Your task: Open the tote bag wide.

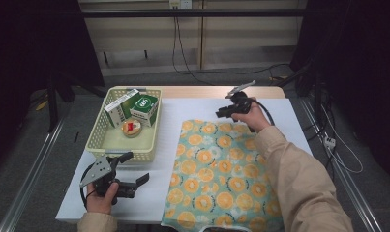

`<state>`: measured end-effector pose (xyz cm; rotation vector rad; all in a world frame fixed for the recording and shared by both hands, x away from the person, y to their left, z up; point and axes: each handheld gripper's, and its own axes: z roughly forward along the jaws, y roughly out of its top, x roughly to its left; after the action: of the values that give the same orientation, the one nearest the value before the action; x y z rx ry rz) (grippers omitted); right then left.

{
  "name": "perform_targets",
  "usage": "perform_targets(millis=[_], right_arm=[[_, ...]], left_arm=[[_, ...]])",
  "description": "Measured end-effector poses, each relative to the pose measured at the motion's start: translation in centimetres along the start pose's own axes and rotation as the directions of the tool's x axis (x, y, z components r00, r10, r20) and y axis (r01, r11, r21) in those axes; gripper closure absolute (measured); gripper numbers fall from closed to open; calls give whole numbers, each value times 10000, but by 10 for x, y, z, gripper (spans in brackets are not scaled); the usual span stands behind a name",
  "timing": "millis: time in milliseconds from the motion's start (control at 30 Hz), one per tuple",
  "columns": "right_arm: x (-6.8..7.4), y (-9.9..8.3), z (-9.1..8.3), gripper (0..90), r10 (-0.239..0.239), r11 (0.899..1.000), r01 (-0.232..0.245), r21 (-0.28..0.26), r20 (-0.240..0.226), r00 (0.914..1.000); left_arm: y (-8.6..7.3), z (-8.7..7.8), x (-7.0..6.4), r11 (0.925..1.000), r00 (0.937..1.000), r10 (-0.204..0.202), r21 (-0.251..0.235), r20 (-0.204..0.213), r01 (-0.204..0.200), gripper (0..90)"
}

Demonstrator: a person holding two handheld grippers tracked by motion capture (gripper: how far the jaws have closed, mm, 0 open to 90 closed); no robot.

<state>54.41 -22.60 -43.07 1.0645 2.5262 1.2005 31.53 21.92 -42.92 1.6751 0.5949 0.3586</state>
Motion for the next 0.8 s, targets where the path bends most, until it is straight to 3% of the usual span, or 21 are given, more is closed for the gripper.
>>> perform_targets(millis=[100, 167, 233, 367, 433, 467, 500, 600, 633, 700, 800], right_arm=[[8, -10, 17, 515, -2, 9991, 0, 432, 63, 10000], [9, -14, 24, 447, -178, 9980, 151, 611, 443, 9989], [9, -15, 26, 444, -122, 9975, 89, 697, 477, 9988], [18, -17, 28, 444, 104, 9979, -105, 645, 16, 9999], [24, -19, 28, 492, -133, 9976, 136, 674, -48, 9999], [27, -21, 26, 610, -330, 9969, 326, 714, 51, 9994], [27, -21, 26, 610, -330, 9969, 326, 714, 51, 9994], [29, -24, 23, 759, -177, 9974, 167, 696, 139, 9997], [27, -27, 20, 897, 41, 9976, -35, 689, -75, 10000], [28, -30, 20, 900, 89, 9983, -73, 571, -269, 9996], [29, -30, 20, 900, 40, 9986, -32, 534, -153, 9999]], left_arm=[[0, 1, -2, 10000, 10000, 24, 35, 62, -24, 29], [0, 2, -2, 10000, 10000, 35, 75, 76, -36, 29], [-1, 2, -1, 10000, 10000, 27, 79, 53, -28, 30], [-1, 1, -1, 10000, 10000, -25, 61, 40, 24, 30], [-2, 1, -1, 10000, 10000, -24, 61, 22, 24, 30], [-2, 1, -1, 10000, 10000, -8, 79, 33, 8, 30], [-2, 2, -1, 9999, 10000, 6, 101, 52, -7, 30], [-2, 3, -2, 9999, 10000, -13, 130, 43, 12, 30], [-2, 3, -2, 9999, 10000, 12, 141, 46, -13, 30], [-2, 3, -3, 9999, 10000, 37, 159, 20, -37, 30], [-2, 3, -3, 9999, 10000, 19, 166, 4, -19, 30]])
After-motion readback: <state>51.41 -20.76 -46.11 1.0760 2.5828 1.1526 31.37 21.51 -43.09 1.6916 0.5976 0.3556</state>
